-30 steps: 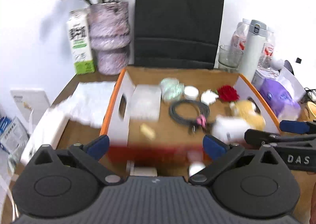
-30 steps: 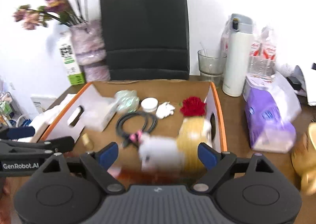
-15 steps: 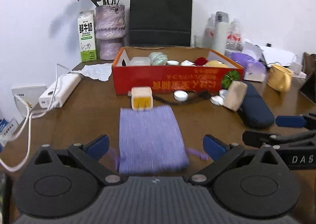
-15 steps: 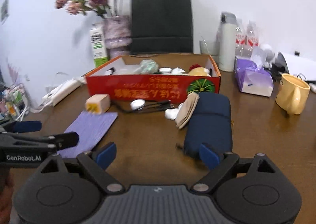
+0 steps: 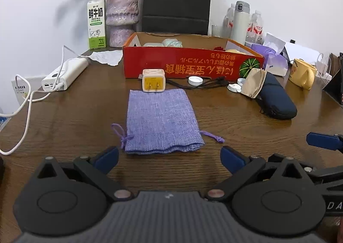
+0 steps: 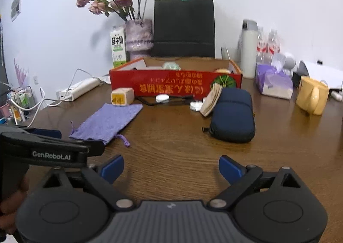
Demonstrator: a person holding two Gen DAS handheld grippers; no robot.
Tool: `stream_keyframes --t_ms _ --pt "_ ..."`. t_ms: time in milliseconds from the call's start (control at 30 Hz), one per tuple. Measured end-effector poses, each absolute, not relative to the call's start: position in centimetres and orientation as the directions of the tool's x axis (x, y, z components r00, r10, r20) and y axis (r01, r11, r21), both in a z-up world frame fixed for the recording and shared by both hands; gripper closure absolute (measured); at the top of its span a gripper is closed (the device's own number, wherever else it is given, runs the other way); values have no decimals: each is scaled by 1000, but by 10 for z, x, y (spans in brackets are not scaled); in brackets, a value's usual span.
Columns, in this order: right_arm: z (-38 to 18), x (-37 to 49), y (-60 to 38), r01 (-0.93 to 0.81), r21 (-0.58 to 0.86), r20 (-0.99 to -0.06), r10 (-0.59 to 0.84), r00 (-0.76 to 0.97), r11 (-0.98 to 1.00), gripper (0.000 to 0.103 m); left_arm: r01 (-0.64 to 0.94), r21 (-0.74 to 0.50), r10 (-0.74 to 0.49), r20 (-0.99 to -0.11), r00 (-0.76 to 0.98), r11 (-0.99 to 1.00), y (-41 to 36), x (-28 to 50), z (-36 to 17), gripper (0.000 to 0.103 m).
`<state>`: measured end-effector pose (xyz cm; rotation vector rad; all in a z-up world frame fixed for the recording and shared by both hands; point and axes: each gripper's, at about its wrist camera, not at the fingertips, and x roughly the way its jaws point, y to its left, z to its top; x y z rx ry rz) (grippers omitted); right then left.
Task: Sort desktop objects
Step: 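Withdraw both tools and move toward the navy zip case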
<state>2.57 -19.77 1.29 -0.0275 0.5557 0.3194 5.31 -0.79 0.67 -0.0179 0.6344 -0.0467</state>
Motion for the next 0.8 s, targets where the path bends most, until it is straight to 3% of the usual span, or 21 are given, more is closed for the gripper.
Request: stream_keyframes --t_ms 200,367,500,633,700,800 --pt "11 29 -207 -285 118 -523 303 796 951 8 77 -17 -72 -600 797 997 -13 53 6 0" --pt "13 37 -207 -264 134 -550 293 782 955 8 97 -79 -125 -561 818 992 -5 54 11 0" --pt "29 56 -208 -258 117 -522 280 806 959 10 71 -20 -71 -513 856 997 -4 76 27 0" --pt "43 93 -207 -241 21 -468 223 855 970 23 19 86 26 -487 873 996 -9 121 37 0" --pt "45 117 -205 -224 -32 -459 185 869 974 30 0 76 39 -511 858 997 -8 148 39 0" --pt "41 152 -203 -201 -75 -471 143 870 977 41 -9 31 23 -515 857 999 -2 181 38 10"
